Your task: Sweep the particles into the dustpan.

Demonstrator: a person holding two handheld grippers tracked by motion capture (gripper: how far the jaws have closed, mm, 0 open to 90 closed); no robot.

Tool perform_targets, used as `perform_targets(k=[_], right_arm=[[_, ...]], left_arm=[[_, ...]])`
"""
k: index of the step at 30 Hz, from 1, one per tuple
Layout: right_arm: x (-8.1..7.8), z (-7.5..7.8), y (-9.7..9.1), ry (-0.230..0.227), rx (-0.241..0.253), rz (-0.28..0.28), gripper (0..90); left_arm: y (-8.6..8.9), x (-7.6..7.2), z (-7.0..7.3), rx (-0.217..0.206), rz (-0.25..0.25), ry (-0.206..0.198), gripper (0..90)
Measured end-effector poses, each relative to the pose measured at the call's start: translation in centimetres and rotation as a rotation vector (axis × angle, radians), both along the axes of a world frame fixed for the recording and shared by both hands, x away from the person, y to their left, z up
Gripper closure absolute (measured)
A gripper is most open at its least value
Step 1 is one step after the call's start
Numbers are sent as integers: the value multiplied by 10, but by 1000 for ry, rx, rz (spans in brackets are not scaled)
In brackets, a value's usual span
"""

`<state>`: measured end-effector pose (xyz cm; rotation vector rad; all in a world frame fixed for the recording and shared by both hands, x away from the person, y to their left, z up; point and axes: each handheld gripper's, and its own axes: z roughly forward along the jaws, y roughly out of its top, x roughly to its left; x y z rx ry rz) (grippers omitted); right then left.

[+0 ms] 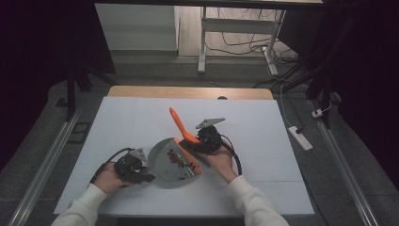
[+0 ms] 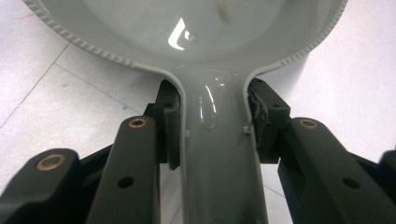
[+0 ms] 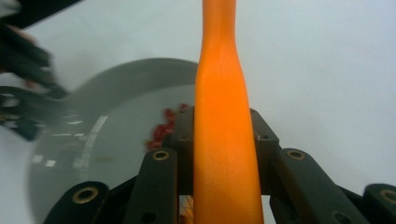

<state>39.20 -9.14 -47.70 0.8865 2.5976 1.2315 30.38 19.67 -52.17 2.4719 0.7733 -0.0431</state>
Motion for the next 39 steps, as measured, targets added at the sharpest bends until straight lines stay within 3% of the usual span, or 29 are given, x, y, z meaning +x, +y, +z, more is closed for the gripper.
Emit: perform_targets(k=[5,12,26,36,38,39], right_arm=[[5,-4,-16,-9,-50,-63,703],[-4,-12,-34,-40,-160,-106,703],[-20,-15,-33,-23,-164,-92,702],[-46,-16,-11,-25,-167,-17,701],[-49,-14,-8,-35,-143,-9,702],[-51,-13,-6,-7,-109,0,703]], left_arm=[[0,0,0,0,1,1,612],[0,0,0,0,1,-1,612],[-1,-2,0,2,-1,-4,612],[-2,-1,0,3,0,-5,612],[-2,-1,0,-1,-1,0,612],[-2,-1,0,-1,-2,0,612]])
